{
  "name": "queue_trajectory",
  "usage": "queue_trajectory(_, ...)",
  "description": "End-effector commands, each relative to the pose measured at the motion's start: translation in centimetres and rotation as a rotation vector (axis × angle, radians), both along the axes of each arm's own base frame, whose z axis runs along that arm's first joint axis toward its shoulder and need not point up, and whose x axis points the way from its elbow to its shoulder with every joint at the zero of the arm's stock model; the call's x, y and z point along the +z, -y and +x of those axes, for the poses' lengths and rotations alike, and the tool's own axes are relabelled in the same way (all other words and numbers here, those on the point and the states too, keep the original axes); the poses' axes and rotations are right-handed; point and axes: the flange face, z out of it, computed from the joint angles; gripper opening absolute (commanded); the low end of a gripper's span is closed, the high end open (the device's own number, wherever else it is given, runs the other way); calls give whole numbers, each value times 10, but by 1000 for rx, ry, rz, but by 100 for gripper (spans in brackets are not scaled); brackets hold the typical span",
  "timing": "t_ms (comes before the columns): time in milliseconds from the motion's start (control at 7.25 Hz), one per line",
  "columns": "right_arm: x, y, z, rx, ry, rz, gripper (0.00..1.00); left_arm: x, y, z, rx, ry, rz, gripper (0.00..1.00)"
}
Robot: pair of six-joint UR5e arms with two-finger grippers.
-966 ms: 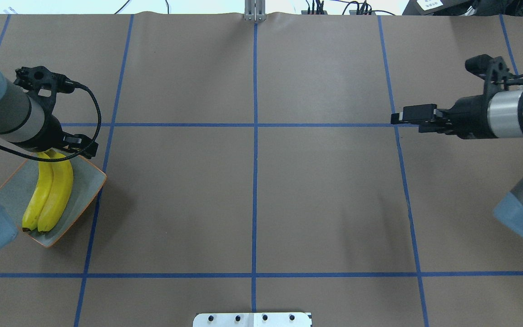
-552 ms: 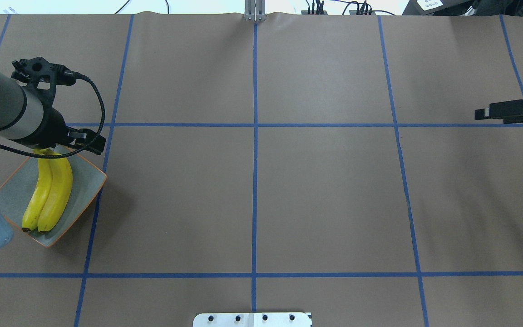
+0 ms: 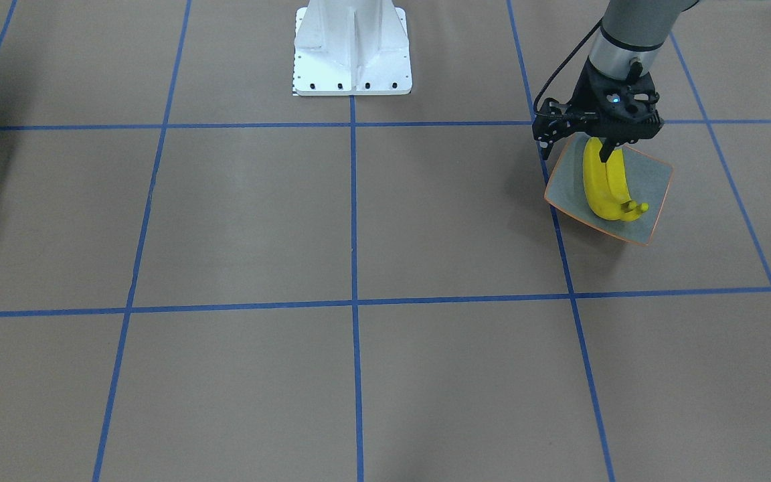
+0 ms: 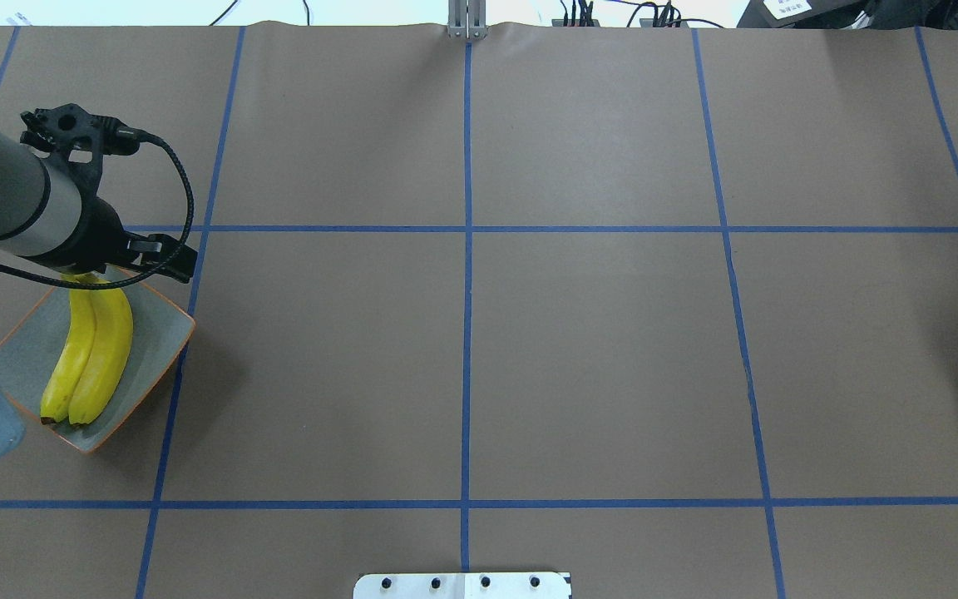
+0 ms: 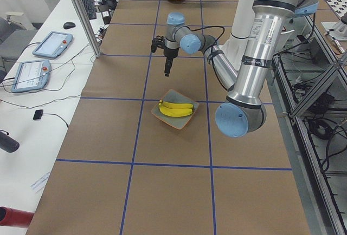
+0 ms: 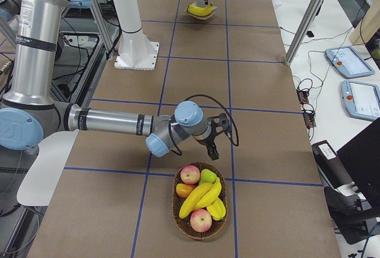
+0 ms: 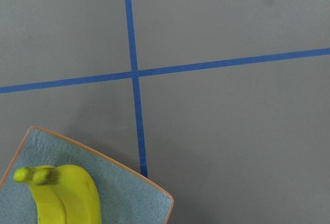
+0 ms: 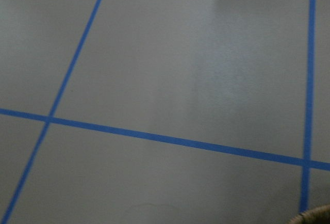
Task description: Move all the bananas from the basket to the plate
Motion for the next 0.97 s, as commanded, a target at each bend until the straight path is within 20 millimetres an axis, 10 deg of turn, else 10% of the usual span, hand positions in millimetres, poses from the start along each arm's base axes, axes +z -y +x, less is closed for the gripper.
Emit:
queue_trajectory(0, 69, -42, 34, -162, -253, 119, 100, 3, 1, 2, -1, 5, -8, 100)
queue_trajectory(828, 127, -53, 26, -344, -380, 151, 99, 4, 0, 2, -26, -1, -33, 100)
